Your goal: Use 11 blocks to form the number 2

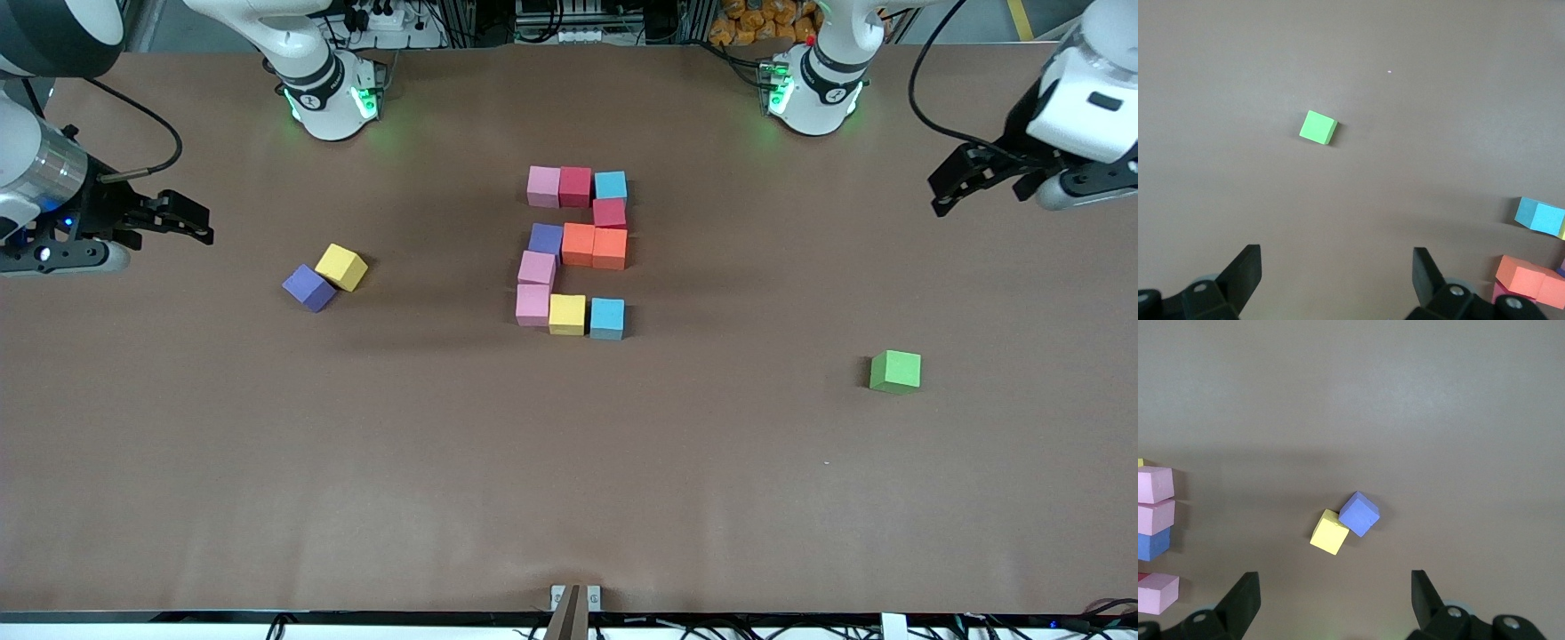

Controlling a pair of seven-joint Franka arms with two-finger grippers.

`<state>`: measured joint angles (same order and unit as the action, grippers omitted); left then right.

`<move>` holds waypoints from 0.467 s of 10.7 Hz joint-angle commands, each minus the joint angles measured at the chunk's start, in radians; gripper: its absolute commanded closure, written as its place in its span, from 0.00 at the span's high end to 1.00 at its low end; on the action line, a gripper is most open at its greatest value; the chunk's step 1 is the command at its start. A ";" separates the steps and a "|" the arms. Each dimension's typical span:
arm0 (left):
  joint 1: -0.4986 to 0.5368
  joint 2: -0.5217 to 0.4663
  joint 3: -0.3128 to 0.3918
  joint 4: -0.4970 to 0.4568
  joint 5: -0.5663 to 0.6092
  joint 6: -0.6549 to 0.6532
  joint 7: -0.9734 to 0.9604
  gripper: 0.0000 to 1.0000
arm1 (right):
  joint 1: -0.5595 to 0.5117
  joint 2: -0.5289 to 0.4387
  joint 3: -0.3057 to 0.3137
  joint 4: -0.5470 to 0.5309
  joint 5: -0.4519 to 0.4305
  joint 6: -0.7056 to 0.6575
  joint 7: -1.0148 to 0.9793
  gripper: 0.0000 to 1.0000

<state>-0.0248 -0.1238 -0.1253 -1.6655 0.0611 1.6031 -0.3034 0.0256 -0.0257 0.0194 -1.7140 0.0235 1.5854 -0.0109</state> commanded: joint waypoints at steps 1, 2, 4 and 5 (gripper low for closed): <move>-0.087 0.036 0.114 0.067 0.022 -0.029 0.053 1.00 | 0.002 -0.029 -0.001 -0.027 0.007 -0.002 0.015 1.00; -0.098 0.056 0.133 0.084 0.022 -0.029 0.058 1.00 | 0.004 -0.029 -0.003 -0.027 0.007 -0.002 0.015 1.00; -0.099 0.139 0.130 0.188 0.025 -0.101 0.102 1.00 | 0.004 -0.029 -0.001 -0.027 0.007 -0.002 0.015 1.00; -0.099 0.154 0.131 0.199 0.020 -0.112 0.109 1.00 | 0.004 -0.029 -0.001 -0.027 0.007 -0.002 0.015 1.00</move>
<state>-0.1085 -0.0339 -0.0020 -1.5532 0.0611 1.5460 -0.2189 0.0256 -0.0258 0.0196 -1.7148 0.0235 1.5828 -0.0108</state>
